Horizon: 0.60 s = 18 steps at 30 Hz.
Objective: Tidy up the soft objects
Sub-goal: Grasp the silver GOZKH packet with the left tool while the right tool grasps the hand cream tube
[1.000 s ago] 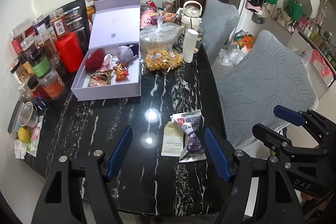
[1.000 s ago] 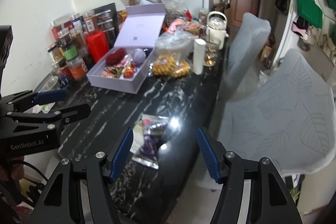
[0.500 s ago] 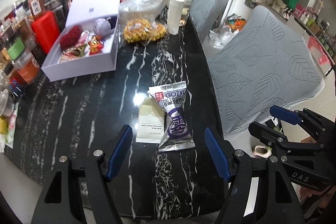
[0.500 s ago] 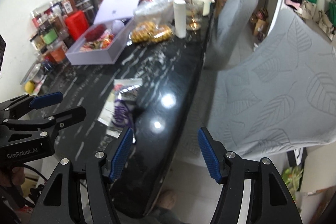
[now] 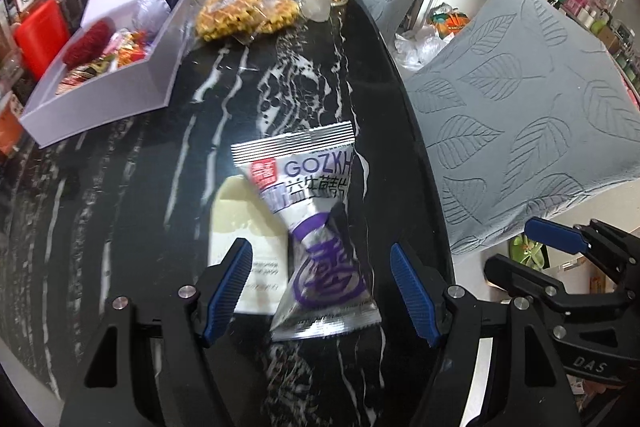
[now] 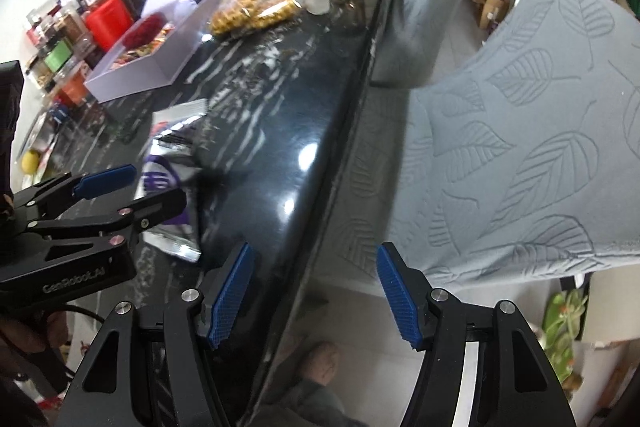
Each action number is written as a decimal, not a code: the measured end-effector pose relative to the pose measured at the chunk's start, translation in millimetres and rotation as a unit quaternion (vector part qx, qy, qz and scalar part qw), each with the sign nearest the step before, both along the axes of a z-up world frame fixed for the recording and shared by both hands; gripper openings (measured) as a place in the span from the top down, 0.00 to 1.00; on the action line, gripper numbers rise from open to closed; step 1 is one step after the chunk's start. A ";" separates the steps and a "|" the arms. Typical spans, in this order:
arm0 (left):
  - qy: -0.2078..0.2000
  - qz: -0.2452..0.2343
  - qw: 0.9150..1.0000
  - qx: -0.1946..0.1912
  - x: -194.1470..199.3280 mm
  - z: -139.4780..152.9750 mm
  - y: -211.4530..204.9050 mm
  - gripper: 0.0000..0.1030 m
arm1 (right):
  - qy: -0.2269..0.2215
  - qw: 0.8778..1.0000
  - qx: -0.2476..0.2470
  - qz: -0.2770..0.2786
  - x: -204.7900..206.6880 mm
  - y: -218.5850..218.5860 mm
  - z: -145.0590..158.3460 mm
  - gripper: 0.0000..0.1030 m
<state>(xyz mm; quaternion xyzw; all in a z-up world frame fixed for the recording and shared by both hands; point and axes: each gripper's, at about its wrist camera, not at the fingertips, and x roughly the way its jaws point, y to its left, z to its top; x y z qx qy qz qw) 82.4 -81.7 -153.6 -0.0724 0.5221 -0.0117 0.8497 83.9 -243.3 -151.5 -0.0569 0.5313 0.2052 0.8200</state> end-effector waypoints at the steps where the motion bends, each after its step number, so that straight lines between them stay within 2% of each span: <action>1: 0.003 -0.002 1.000 -0.002 4.1 -4.6 -1.1 0.31 | 0.003 1.000 -0.001 -0.003 1.5 -1.2 -2.3 0.37; 9: -0.003 -0.011 1.000 0.011 22.7 -13.6 -7.7 0.31 | 0.016 0.999 -0.012 -0.030 11.7 -11.1 -10.2 0.37; 11: -0.007 -0.007 1.000 0.010 25.2 -13.7 -6.6 0.41 | 0.019 0.999 -0.012 -0.037 13.3 -12.6 -10.3 0.37; 12: -0.006 -0.007 1.000 0.009 26.3 -14.8 -6.3 0.58 | 0.020 0.999 -0.013 -0.040 14.3 -12.9 -10.4 0.37; 13: 0.008 -0.005 1.000 0.005 28.3 -19.4 -5.1 0.69 | 0.021 0.999 -0.014 -0.043 15.2 -12.8 -10.5 0.37; 18: 0.006 -0.004 1.000 -0.015 20.6 -18.1 2.5 0.74 | 0.023 0.998 -0.014 -0.050 17.0 -8.8 -10.3 0.37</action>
